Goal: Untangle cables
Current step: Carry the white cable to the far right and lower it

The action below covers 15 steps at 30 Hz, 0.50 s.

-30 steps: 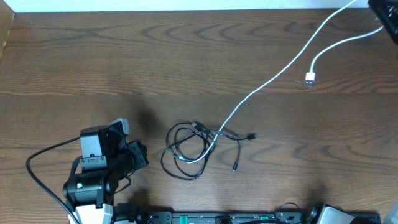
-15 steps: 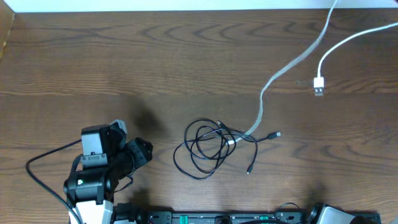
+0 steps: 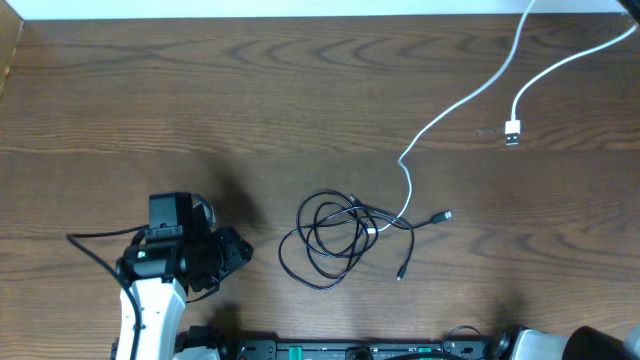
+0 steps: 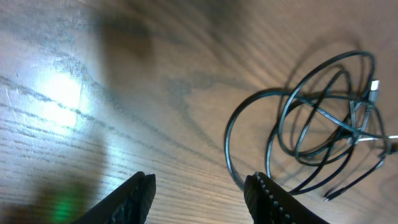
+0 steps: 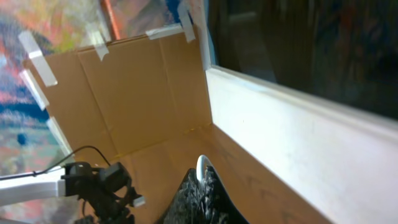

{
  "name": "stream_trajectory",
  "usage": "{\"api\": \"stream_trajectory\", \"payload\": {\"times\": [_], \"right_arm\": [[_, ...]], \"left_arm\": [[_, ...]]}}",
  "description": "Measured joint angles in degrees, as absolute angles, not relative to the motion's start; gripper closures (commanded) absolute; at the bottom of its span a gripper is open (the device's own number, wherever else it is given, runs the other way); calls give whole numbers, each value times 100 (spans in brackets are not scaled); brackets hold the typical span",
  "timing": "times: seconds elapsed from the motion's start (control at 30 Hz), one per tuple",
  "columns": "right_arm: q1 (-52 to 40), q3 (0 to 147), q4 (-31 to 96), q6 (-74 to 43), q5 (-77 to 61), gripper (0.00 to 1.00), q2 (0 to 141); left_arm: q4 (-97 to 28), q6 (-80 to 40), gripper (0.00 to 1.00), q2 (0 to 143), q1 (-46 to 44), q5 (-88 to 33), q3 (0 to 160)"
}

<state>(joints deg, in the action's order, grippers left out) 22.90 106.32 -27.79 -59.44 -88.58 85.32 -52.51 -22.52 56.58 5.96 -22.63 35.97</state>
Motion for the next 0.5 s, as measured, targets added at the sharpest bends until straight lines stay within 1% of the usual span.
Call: {"api": "stream_trajectory", "payload": {"times": [0.23,0.5], "right_arm": [[2290,9522,-2727,-5835,-8860,99,8847],[2292,8016,-2718,-5365,-8578,99,9061]], "left_arm": [[-5249,-2252,48,6117,596,-2263,3597],[-5245,-2252,48,6425,596,-2263,3597]]}}
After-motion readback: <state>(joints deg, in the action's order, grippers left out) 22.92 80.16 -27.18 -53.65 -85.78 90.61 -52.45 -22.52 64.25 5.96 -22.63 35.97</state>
